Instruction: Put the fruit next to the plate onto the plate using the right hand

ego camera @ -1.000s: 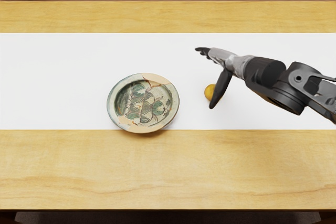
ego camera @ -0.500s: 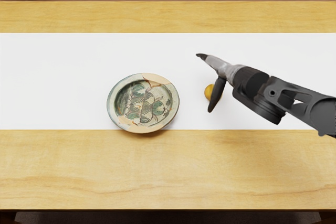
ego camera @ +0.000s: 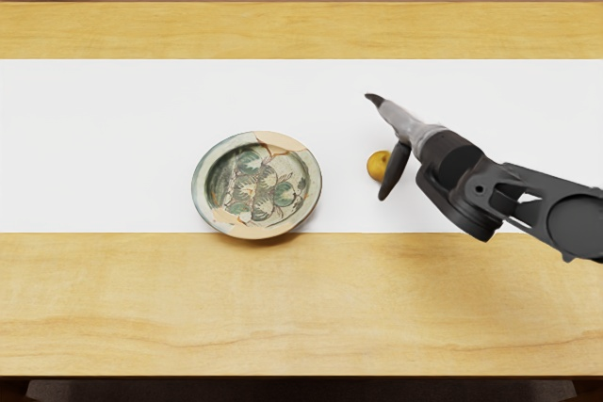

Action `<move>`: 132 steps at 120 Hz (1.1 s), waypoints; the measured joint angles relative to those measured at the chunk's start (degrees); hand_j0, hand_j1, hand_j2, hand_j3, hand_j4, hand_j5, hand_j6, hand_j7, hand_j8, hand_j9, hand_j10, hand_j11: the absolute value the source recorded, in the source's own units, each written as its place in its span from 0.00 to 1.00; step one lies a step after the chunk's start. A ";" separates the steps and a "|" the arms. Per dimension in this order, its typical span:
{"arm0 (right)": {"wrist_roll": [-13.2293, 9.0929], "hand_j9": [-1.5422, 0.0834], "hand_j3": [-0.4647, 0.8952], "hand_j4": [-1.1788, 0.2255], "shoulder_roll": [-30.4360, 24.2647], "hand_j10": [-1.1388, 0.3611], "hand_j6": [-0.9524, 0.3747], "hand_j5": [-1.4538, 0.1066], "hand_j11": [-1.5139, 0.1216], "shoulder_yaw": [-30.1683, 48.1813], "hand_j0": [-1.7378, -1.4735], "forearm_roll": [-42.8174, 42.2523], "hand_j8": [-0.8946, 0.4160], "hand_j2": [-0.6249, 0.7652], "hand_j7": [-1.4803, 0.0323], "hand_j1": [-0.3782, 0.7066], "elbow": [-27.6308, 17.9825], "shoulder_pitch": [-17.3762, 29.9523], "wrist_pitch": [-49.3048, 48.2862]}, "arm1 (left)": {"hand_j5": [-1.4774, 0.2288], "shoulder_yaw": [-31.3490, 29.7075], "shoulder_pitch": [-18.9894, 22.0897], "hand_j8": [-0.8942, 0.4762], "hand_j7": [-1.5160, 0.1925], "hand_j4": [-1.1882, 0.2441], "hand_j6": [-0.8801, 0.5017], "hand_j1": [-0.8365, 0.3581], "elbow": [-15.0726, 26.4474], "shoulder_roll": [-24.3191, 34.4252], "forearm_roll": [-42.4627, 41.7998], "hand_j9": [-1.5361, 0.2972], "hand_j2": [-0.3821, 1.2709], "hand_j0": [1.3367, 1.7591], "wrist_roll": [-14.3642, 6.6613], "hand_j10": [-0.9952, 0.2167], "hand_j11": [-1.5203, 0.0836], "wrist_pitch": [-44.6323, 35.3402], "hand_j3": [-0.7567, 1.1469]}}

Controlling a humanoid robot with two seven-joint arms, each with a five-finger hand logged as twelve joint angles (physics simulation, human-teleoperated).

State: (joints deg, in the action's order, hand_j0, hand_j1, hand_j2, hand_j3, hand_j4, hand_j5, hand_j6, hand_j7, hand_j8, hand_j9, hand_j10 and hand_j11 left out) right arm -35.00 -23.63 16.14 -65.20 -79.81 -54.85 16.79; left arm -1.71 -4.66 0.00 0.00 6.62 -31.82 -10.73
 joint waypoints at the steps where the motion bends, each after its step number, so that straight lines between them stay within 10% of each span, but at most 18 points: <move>1: 0.00 0.95 0.34 0.84 0.01 0.76 0.72 0.93 0.93 -0.01 0.30 -0.05 0.68 0.45 0.98 0.03 0.01 0.03 0.03 | 0.87 0.00 0.00 0.66 0.89 0.83 0.64 0.99 0.00 0.00 0.00 0.84 0.23 0.76 0.00 0.82 0.95 0.00 0.40; 132: 0.00 0.85 0.34 0.75 3.46 0.68 0.62 0.83 0.83 -1.03 0.30 -1.75 0.59 0.43 0.87 0.16 4.54 1.56 2.59 | 0.87 0.00 0.00 0.66 0.89 0.83 0.64 0.99 0.00 0.00 0.00 0.84 0.23 0.76 -0.01 0.82 0.95 0.00 0.40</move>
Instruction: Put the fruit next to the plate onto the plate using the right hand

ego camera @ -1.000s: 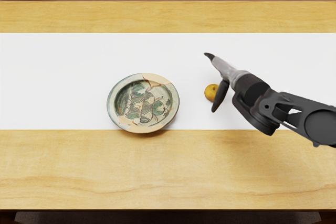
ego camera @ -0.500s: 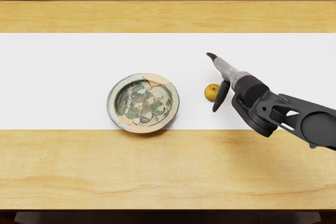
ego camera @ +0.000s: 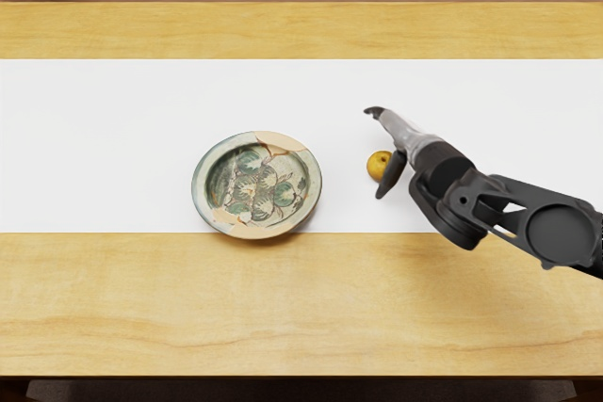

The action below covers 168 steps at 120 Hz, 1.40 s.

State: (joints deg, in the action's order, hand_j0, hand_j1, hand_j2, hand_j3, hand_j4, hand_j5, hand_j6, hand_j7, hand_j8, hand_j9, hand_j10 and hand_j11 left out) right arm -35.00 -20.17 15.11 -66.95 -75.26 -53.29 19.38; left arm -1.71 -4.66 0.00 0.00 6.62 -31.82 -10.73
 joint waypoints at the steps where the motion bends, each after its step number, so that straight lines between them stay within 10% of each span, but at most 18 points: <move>1: 0.00 0.85 0.34 0.75 0.03 0.68 0.62 0.83 0.83 0.00 0.30 -0.01 0.59 0.43 0.87 0.16 0.04 0.04 0.01 | 0.87 0.00 0.00 0.66 0.89 0.83 0.64 0.99 0.00 0.00 0.00 0.84 0.23 0.76 0.00 0.82 0.95 0.00 0.40; 101: 0.01 0.58 0.34 0.51 0.04 0.45 0.37 0.54 0.56 0.00 0.30 -0.12 0.33 0.41 0.58 0.53 0.47 1.76 0.22 | 0.87 0.00 0.00 0.66 0.89 0.83 0.64 0.99 0.00 0.00 0.00 0.84 0.23 0.76 0.01 0.82 0.95 0.00 0.40; 168: 0.18 0.31 0.34 0.30 0.05 0.44 0.46 0.29 0.44 0.39 0.39 -0.06 0.49 0.46 0.32 0.62 0.43 2.42 0.14 | 0.87 0.00 0.00 0.66 0.89 0.83 0.64 0.99 0.00 0.00 0.00 0.84 0.23 0.76 0.00 0.82 0.95 0.00 0.40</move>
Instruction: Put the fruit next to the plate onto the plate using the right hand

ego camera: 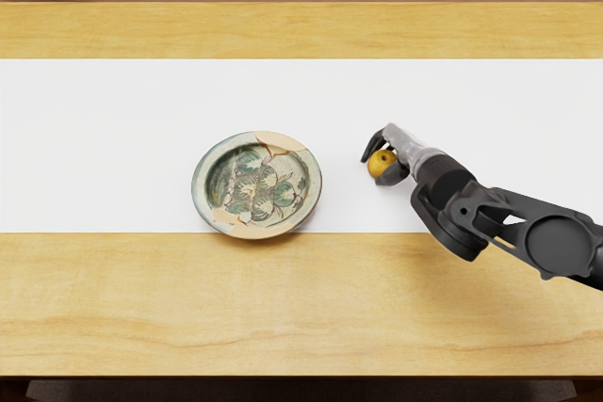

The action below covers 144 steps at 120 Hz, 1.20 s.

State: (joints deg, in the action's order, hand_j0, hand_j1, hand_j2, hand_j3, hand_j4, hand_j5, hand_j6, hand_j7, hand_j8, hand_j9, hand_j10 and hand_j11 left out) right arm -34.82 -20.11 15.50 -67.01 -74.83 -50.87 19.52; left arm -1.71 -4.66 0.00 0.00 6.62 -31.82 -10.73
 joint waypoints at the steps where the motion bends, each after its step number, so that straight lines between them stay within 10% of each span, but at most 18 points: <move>1: 0.00 0.31 0.34 0.30 -0.01 0.44 0.46 0.29 0.44 0.01 0.39 0.01 0.49 0.46 0.32 0.62 0.00 0.00 0.00 | 0.87 0.00 0.00 0.66 0.89 0.83 0.64 0.99 0.00 0.00 0.00 0.84 0.23 0.76 0.00 0.82 0.95 0.00 0.40; 20: -0.09 0.28 0.21 0.24 -0.08 0.37 0.38 0.27 0.53 0.26 0.39 0.08 0.41 0.64 0.27 0.61 0.02 -0.10 0.12 | 0.87 0.00 0.00 0.66 0.89 0.83 0.64 0.99 0.00 0.00 0.00 0.84 0.23 0.76 0.00 0.82 0.95 0.00 0.40; 21: -0.11 0.28 0.31 0.24 -0.09 0.37 0.37 0.26 0.53 0.28 0.39 0.11 0.41 0.62 0.27 0.60 0.02 -0.12 0.12 | 0.87 0.00 0.00 0.66 0.89 0.83 0.64 0.99 0.00 0.00 0.00 0.84 0.23 0.76 0.00 0.82 0.95 0.00 0.40; 43: -0.41 0.24 0.34 0.24 -0.26 0.36 0.33 0.21 0.34 0.81 0.36 1.27 0.39 0.60 0.25 0.54 0.06 -2.01 -0.18 | 0.87 0.00 0.00 0.66 0.89 0.83 0.64 0.99 0.00 0.00 0.00 0.84 0.23 0.76 0.00 0.82 0.95 0.00 0.40; 53: -0.42 0.24 0.34 0.23 -0.24 0.38 0.31 0.20 0.31 0.98 0.35 1.59 0.39 0.76 0.24 0.56 0.02 -3.38 -0.31 | 0.87 0.00 0.00 0.66 0.89 0.83 0.64 0.99 0.00 0.00 0.00 0.84 0.23 0.76 0.00 0.82 0.95 0.00 0.40; 144: -0.16 0.23 0.34 0.24 5.18 0.41 0.24 0.17 0.22 6.15 0.31 4.88 0.35 0.86 0.23 0.60 -2.33 -8.71 -2.71 | 0.87 0.00 0.00 0.66 0.89 0.83 0.64 0.99 0.00 0.00 0.01 0.84 0.23 0.76 0.00 0.82 0.95 0.00 0.40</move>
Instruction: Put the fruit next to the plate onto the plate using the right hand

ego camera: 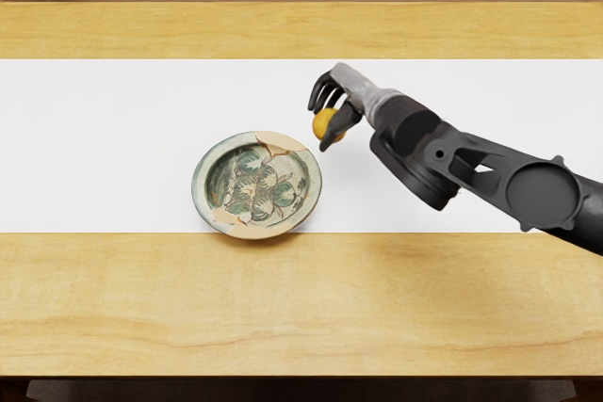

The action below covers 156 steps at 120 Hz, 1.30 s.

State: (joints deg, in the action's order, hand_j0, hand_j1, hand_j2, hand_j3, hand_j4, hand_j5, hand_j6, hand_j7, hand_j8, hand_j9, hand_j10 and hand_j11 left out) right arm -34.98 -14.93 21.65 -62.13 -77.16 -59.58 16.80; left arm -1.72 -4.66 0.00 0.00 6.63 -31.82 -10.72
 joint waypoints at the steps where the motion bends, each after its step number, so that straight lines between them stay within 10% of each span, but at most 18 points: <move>1: 0.00 0.23 0.34 0.24 0.11 0.41 0.24 0.17 0.22 0.00 0.31 0.00 0.35 0.86 0.23 0.60 -0.01 -0.01 0.00 | 0.87 0.00 0.00 0.66 0.89 0.83 0.64 0.99 0.00 0.00 0.00 0.84 0.23 0.76 0.00 0.82 0.95 0.00 0.40; 61: -0.02 0.23 0.34 0.23 6.53 0.41 0.24 0.18 0.23 -0.61 0.31 -0.16 0.35 0.86 0.23 0.60 -0.26 1.73 0.01 | 0.87 0.00 0.00 0.66 0.89 0.83 0.64 0.99 0.00 0.00 0.00 0.84 0.23 0.76 -0.01 0.82 0.95 0.00 0.40; 84: -0.02 0.65 0.34 0.59 7.39 0.61 0.51 0.62 0.64 0.90 0.31 -0.42 0.54 0.62 0.67 0.27 -0.26 1.74 0.12 | 0.87 0.00 0.00 0.66 0.89 0.83 0.64 0.99 0.00 0.00 0.00 0.84 0.23 0.76 0.00 0.82 0.95 0.00 0.40; 113: -0.02 0.86 0.34 0.76 6.33 0.71 0.65 0.84 0.84 11.69 0.30 13.06 0.64 0.50 0.88 0.10 -5.48 3.47 -14.40 | 0.87 0.01 0.00 0.66 0.89 0.83 0.64 0.99 0.00 0.00 0.00 0.84 0.23 0.76 0.00 0.82 0.95 0.00 0.40; 156: -0.02 0.93 0.34 0.83 -1.31 0.75 0.71 0.92 0.91 38.86 0.30 43.45 0.67 0.46 0.96 0.04 -7.22 24.30 -49.93 | 0.87 -0.01 1.49 0.66 0.89 0.83 0.64 0.99 0.00 0.00 0.00 0.84 0.23 0.76 0.00 0.82 0.95 0.00 0.40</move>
State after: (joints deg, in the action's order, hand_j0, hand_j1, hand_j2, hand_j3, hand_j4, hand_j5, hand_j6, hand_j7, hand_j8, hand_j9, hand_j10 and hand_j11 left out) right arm -35.00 -16.24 60.51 -18.68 -84.39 -35.28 -33.13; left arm -1.73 -3.17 0.00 0.00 6.62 -31.82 -10.73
